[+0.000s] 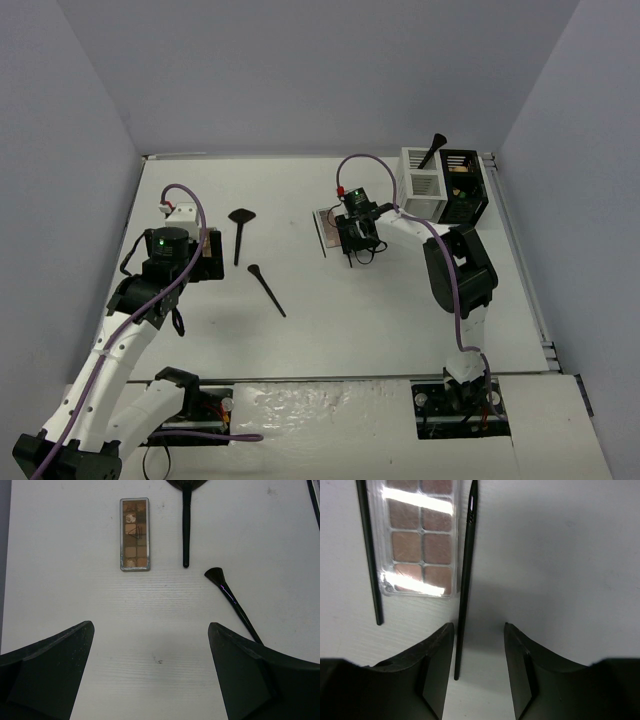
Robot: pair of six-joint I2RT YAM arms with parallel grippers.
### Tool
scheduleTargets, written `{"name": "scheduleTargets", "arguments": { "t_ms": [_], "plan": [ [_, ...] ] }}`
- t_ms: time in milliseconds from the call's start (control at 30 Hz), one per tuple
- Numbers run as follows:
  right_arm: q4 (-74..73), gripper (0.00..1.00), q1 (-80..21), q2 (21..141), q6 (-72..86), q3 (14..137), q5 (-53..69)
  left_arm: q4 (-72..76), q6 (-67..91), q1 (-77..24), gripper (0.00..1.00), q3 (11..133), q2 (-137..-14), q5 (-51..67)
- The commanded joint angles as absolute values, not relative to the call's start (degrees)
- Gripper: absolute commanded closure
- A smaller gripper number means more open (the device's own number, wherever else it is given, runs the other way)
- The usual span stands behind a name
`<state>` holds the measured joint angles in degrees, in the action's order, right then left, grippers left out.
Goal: Organize the makeup
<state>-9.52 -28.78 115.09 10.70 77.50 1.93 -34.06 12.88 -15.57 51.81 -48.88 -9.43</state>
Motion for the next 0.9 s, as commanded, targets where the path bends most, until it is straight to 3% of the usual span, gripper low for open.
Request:
{"name": "scheduleTargets", "arguments": {
  "t_ms": [0, 400, 867],
  "plan": [
    [-10.02, 0.59, -29.41, 115.36, 10.95, 80.23, 1.09, -31.64, 13.85, -15.03, 0.03, 53.47, -48.96, -9.23],
    [-10.89, 0.63, -28.82, 118.82, 10.56, 83.14, -3.88, -31.88, 13.86, -15.03, 0.03, 53.5, -48.71, -9.32],
    [-13.21, 0.66, -25.93, 123.09, 8.73, 89.22, 2.76, -31.82, 13.89, -15.03, 0.03, 53.47, -48.75, -9.32]
  ]
}}
